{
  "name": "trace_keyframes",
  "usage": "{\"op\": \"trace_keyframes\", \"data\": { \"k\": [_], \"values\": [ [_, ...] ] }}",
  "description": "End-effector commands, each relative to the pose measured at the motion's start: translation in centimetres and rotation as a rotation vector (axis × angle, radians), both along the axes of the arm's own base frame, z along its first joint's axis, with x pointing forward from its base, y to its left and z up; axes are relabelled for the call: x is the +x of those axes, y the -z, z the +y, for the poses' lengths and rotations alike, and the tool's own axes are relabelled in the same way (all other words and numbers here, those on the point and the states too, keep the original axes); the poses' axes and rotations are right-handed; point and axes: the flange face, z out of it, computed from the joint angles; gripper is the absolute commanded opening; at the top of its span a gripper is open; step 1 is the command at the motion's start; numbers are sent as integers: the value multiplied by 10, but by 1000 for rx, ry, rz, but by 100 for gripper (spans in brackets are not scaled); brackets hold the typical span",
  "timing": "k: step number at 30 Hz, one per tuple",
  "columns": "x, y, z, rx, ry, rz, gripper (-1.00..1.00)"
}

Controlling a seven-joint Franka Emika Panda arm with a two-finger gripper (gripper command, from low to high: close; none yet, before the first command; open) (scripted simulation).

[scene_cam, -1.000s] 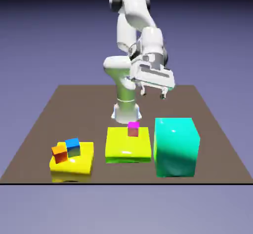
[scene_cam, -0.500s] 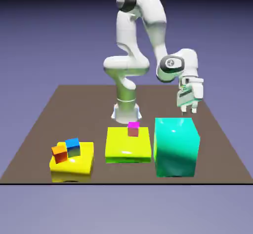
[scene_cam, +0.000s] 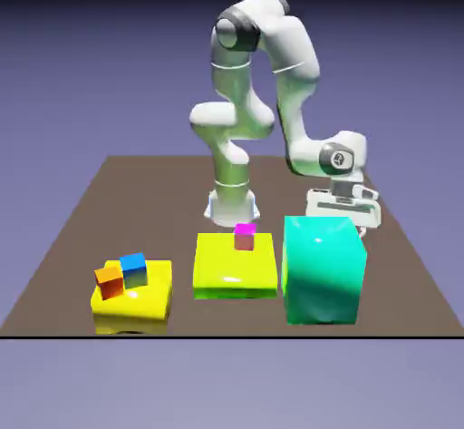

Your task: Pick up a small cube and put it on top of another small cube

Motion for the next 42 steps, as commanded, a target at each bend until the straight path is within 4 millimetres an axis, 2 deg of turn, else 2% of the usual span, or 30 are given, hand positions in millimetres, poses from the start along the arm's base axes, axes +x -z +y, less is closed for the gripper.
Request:
{"op": "trace_keyframes", "data": {
  "k": [1,7,8,9,15,17,18,19,24,30,33,38,42],
  "values": [
    [3,7,0,1,0,1,0],
    [16,59,-6,-1,0,-2,0],
    [16,59,-6,-1,0,-2,-100],
    [16,59,-6,-1,0,-2,-100],
    [3,6,0,1,0,1,-100],
    [-3,-6,0,-2,0,-2,-100],
    [-3,-6,0,-2,0,-2,-100],
    [7,-18,11,13,11,-19,-100],
    [54,-71,40,61,164,-84,-100],
    [93,-140,69,135,326,-119,-100],
    [111,-158,59,150,494,-120,-100],
    [140,-161,-6,145,938,-120,-100],
    [150,-160,-56,141,1243,-121,-100]
  ]
}}
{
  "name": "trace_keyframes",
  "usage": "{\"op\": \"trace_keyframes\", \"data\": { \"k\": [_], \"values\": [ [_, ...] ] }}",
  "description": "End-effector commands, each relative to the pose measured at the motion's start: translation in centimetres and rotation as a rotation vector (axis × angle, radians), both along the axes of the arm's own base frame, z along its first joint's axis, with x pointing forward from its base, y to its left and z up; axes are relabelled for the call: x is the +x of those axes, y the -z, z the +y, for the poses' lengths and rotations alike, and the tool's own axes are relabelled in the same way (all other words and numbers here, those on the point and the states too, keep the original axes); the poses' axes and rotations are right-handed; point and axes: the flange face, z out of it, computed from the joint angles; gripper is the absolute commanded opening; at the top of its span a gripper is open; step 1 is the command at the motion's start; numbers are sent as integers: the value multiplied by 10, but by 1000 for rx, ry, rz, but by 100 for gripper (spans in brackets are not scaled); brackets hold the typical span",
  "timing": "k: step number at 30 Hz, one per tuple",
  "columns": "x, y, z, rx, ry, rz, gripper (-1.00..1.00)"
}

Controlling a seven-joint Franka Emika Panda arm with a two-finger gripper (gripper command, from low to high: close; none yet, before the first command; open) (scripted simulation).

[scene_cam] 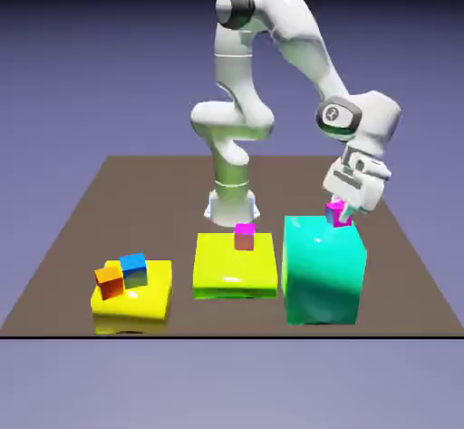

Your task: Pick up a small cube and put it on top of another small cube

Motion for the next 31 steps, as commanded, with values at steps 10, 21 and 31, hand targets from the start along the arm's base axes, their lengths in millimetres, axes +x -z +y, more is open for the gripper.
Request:
{"op": "trace_keyframes", "data": {
  "k": [10,21,31],
  "values": [
    [-8,-7,-112,91,733,52,-100],
    [-57,28,-195,70,1286,172,-100],
    [-71,82,-200,70,1286,172,100]
  ]
}}
